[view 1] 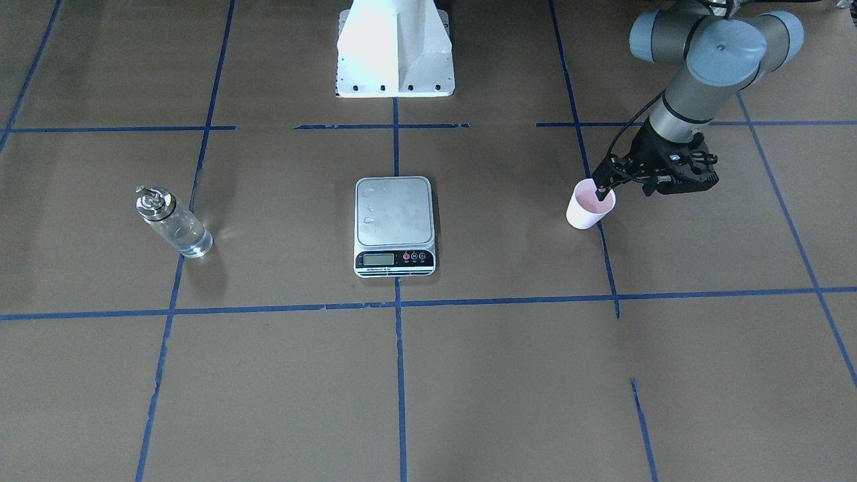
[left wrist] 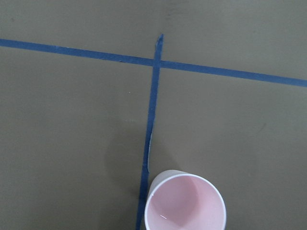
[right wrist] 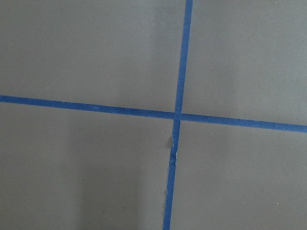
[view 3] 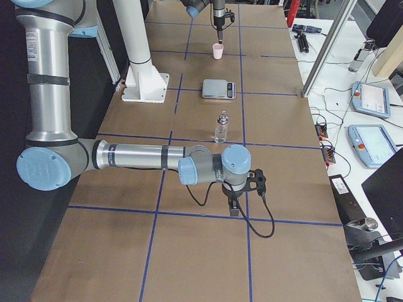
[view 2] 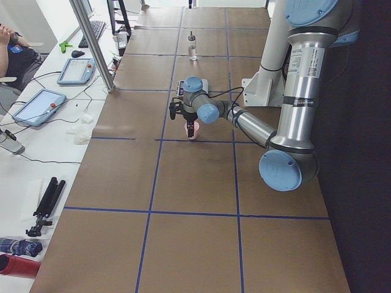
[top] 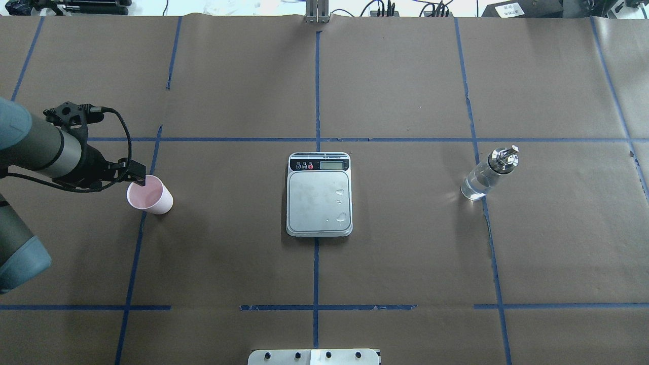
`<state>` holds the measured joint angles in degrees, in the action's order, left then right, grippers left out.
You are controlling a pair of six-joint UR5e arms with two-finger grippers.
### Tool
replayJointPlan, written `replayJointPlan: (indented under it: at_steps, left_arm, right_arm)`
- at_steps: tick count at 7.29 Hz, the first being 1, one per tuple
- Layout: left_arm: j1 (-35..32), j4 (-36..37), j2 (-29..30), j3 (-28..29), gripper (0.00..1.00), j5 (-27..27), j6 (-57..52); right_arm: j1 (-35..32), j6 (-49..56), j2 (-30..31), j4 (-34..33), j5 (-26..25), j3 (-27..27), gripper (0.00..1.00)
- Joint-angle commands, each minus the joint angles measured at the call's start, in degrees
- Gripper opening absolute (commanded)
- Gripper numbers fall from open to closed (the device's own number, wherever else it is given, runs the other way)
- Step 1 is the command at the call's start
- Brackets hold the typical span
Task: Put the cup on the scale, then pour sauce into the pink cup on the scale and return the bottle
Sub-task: 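Reach the left gripper down to the pink cup and grasp it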
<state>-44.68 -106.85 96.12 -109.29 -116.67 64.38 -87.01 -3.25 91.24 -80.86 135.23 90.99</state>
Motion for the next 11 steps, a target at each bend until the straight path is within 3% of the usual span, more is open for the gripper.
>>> replayJointPlan:
  at_steps: [1,6,7,9,11]
  left_arm:
    - [1.17,-0.12,-0.05,0.22,1.00,0.04,-0.21]
    - [2.40,-0.12,0.12,1.89,0.98,-0.04,-0.48]
    - [2.75,-0.20,0.12,1.89,0.92,-0.04,-0.30]
    - [2.93,-0.29,0.12,1.89,0.53,-0.13,-0.30]
    - [2.93,-0.38,0.21,1.89,0.28,-0.13,-0.13]
  right_arm:
    - [0.00,0.00,-0.01,0.00,-0.22,-0.11,1.00]
    - [0.00,0.00,-0.01,0.00,-0.40,-0.20,1.00]
    - [0.00,0.00,-0.01,0.00,-0.40,-0.20,1.00]
    - [0.00,0.00,0.08,0.00,-0.40,-0.28,1.00]
    - [0.00,0.00,-0.01,0.00,-0.49,-0.28,1.00]
